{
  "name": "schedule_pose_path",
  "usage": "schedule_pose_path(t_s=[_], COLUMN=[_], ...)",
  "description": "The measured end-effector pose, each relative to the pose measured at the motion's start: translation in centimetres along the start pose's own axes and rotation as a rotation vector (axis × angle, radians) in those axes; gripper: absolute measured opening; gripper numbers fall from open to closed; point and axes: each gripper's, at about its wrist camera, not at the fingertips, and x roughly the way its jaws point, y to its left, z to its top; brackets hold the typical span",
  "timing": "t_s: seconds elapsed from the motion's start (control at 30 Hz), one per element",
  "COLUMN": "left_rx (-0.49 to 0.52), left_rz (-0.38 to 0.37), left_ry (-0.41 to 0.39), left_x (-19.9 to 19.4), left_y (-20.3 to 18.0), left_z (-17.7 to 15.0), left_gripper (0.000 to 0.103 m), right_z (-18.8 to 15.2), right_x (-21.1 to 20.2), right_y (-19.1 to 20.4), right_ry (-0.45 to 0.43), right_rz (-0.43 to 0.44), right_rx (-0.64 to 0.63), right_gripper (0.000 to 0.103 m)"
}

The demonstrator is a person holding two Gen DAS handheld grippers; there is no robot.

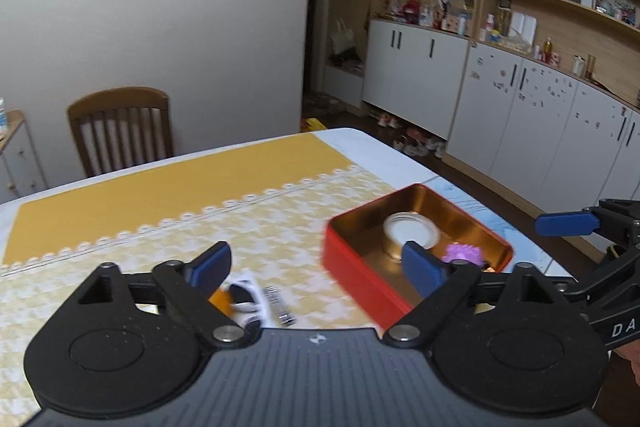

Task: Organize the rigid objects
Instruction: 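Withdraw both tools from the red box back over the table items, then grasp the white-and-yellow bottle with the left tool while the right grasps the red candy packet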

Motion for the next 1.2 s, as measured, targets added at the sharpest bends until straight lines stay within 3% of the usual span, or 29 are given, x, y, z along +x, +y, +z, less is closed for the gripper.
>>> schedule_pose_path(t_s=[0.47,0.83,0.93,1.07,1.2], left_rx=[-0.068,-0.083,-0.094,-0.075,-0.049], left_rz=[0.084,0.144,0.145,0.137,0.135], left_ry=[0.051,0.117,0.117,0.141,0.157], left_x=[-1.7,0.5,1.1,2.6,3.6], left_y=[9.9,13.6,14.1,14.0,13.6], left_z=[-3.4,-6.3,-6.3,-6.6,-7.1], left_gripper=[0.097,0.097,0.097,0.097,0.097], right_z=[-2.1,-4.5,-4.5,-4.8,-5.0], right_x=[2.5,6.3,7.5,9.6,10.8], right_y=[9.0,15.4,16.5,17.3,17.5], right_ry=[0.045,0.148,0.171,0.224,0.263], right_rz=[0.072,0.068,0.055,0.06,0.071], right_rx=[-0.066,-0.106,-0.095,-0.081,-0.042], right_gripper=[0.103,0.102,0.097,0.081,0.072])
